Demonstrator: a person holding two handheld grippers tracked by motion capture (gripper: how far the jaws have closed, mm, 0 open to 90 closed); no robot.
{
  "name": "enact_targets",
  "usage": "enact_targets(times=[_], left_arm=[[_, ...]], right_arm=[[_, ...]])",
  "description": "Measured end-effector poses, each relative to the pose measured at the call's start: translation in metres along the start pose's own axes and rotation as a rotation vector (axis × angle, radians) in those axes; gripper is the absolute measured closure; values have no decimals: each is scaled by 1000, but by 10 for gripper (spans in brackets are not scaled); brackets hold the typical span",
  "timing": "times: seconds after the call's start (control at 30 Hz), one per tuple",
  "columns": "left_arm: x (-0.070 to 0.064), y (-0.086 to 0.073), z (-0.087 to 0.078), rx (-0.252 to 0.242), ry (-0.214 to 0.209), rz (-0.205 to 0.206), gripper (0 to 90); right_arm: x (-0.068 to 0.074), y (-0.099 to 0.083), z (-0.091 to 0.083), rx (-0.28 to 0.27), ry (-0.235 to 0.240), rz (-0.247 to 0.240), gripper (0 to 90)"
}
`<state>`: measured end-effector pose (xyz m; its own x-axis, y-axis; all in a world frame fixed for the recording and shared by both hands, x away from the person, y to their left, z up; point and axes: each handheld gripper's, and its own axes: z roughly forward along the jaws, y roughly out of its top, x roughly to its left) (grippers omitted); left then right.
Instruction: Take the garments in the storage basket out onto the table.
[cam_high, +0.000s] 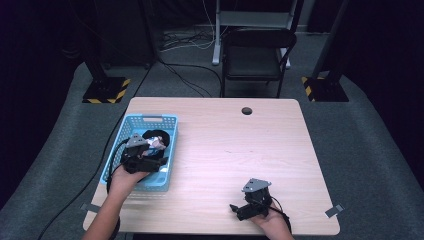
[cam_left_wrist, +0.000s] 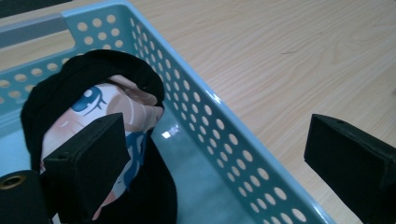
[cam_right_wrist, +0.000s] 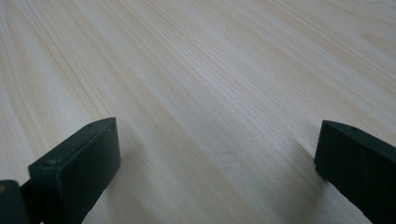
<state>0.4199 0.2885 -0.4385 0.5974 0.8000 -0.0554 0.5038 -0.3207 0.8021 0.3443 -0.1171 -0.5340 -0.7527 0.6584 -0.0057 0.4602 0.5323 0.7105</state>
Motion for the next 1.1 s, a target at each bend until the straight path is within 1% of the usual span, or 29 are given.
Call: enact_targets(times=[0.03,0.07,0.13,0.27,0.3,0.43,0.6,0.7,0.73,0.8,1.0,1.1], left_arm=[[4,0,0,5,13,-3,53],[4,0,0,5,13,-3,52],[9,-1,0,10,23,-13,51],[14,-2,1,24,43,-13,50],[17,-3,2,28,50,-19,50],[20,-4,3,34,54,-27,50],[27,-5,6,46,71,-29,50],[30,-5,7,51,76,-37,49],[32,-4,9,51,79,-45,48],[35,-3,11,69,89,-35,46],[40,0,17,87,93,-40,44],[43,2,22,98,97,-42,44]], right_arm=[[0,0,0,0,0,0,0],[0,0,0,0,0,0,0],[0,0,0,0,0,0,0],[0,0,0,0,0,0,0],[0,0,0,0,0,0,0],[0,0,0,0,0,0,0],[0,0,0,0,0,0,0],[0,0,0,0,0,0,0],[0,0,0,0,0,0,0],[0,0,0,0,0,0,0],[0,0,0,0,0,0,0],[0,0,0,0,0,0,0]])
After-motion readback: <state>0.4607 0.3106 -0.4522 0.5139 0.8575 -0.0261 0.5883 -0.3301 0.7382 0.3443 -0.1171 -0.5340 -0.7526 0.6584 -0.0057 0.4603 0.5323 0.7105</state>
